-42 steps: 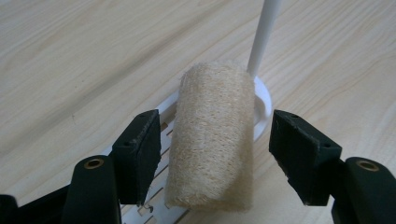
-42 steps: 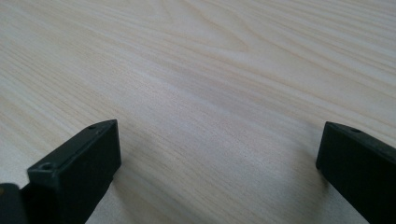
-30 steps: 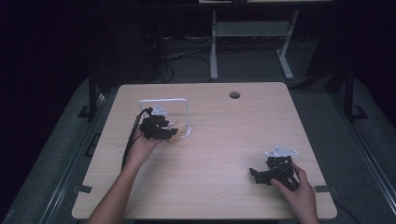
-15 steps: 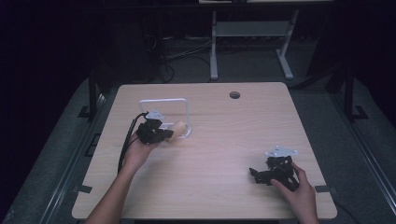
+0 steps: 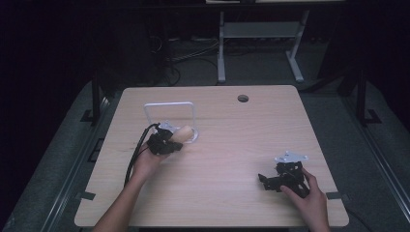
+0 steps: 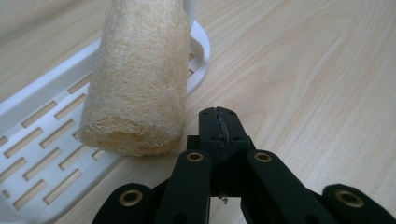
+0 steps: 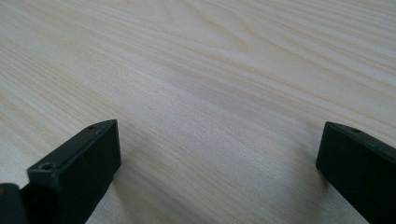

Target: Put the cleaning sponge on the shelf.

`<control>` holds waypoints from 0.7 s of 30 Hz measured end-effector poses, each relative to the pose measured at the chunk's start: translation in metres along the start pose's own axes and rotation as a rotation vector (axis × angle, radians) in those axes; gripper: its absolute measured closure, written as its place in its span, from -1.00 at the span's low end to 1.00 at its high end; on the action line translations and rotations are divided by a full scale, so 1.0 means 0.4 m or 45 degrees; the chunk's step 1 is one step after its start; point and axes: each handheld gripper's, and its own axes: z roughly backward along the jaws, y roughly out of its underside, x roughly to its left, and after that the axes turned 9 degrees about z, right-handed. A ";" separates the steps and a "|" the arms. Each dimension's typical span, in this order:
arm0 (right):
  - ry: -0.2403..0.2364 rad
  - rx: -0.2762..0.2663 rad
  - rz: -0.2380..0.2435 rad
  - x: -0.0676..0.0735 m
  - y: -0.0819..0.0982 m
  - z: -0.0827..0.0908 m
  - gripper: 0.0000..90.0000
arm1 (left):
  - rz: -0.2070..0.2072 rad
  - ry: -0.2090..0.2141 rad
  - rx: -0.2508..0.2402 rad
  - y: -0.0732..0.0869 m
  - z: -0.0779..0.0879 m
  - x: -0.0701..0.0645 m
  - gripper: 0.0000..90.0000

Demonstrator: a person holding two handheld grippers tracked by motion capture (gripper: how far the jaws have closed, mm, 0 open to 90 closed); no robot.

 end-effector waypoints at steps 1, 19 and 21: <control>0.000 0.000 0.000 0.000 0.000 0.000 -1.00 | 0.002 0.001 0.000 0.001 -0.004 0.000 1.00; 0.000 0.000 0.000 0.000 0.000 0.000 -1.00 | 0.016 -0.121 0.006 0.008 0.001 0.034 1.00; 0.000 0.000 0.000 0.000 0.000 0.000 -1.00 | 0.018 -0.138 0.002 0.009 0.004 0.039 1.00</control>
